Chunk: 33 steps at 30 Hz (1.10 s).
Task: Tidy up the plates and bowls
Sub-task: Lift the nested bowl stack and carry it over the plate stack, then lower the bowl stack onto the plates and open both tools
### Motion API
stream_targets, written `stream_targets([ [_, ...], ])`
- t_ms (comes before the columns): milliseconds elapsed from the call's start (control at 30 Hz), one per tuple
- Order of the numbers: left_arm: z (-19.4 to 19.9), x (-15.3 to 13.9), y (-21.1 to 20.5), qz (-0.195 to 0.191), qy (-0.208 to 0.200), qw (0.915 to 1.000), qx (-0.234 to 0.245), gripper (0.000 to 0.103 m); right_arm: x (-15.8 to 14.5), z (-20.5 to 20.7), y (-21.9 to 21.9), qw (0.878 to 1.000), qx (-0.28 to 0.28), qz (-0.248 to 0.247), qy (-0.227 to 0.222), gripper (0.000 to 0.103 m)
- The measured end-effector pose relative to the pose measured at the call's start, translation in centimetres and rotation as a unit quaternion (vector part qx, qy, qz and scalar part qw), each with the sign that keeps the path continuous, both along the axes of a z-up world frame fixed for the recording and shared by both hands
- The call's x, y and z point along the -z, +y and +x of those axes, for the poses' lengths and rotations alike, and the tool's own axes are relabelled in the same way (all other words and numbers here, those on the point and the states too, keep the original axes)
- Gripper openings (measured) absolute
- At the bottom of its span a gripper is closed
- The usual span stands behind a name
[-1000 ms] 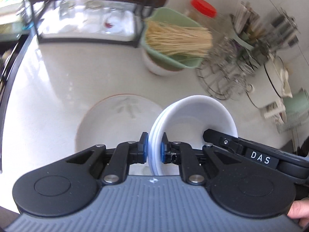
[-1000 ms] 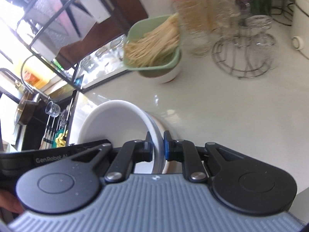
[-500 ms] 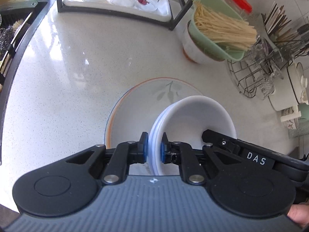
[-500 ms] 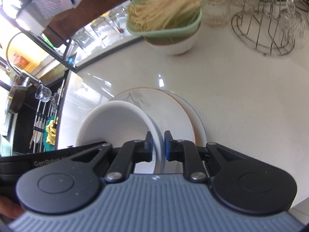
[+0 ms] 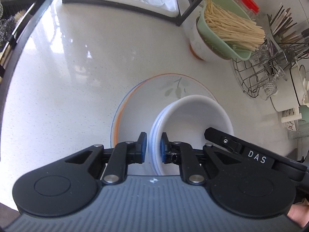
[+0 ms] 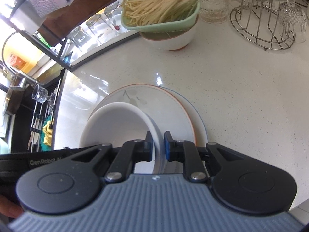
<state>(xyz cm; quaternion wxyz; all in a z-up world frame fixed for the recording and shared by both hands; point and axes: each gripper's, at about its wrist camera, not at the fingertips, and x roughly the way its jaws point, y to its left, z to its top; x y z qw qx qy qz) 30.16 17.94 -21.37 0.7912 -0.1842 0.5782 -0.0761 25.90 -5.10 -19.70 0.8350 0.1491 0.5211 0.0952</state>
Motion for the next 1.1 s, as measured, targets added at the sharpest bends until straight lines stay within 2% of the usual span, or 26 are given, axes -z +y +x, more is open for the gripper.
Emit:
stream_targets([
  [100,-0.6,-0.9,0.2,0.012,-0.010,0.9999,-0.001,0.017,-0.4,-0.2,-0.1,1.000,0.000,0.006,-0.006,0.023],
  [167,-1.1,-1.6,0.3,0.017,-0.018,0.9997,-0.005,0.018,-0.9,-0.4,-0.3,1.000,0.002,0.009,-0.016,0.036],
  [200,-1.4,-2.0,0.3,0.020,-0.023,0.9995,-0.008,0.018,-1.3,-0.5,-0.4,1.000,0.003,0.009,-0.019,0.038],
  [333,-2.3,-4.0,0.1,0.031,-0.042,0.9985,-0.013,0.019,-2.9,-1.0,-0.6,0.999,-0.014,0.004,-0.035,0.037],
  [467,-3.2,-6.3,0.3,0.035,-0.072,0.9967,-0.011,0.024,-5.1,-2.0,-1.3,0.997,-0.021,-0.003,-0.071,0.037],
  [667,-5.4,-10.8,0.0,0.059,-0.128,0.9898,-0.016,0.024,-8.5,-3.7,-2.6,0.993,-0.037,-0.001,-0.116,0.038],
  [767,-7.2,-13.3,-0.4,0.063,-0.156,0.9854,-0.023,0.025,-10.5,-5.0,-3.3,0.989,-0.041,0.008,-0.144,0.037],
  [933,-11.0,-16.5,-1.4,0.067,-0.193,0.9782,-0.036,0.025,-13.5,-8.0,-4.5,0.977,-0.052,-0.005,-0.205,0.037],
  [1100,-15.6,-18.4,-3.2,0.100,-0.220,0.9689,-0.053,0.026,-15.4,-11.1,-6.1,0.969,-0.068,0.002,-0.237,0.037],
])
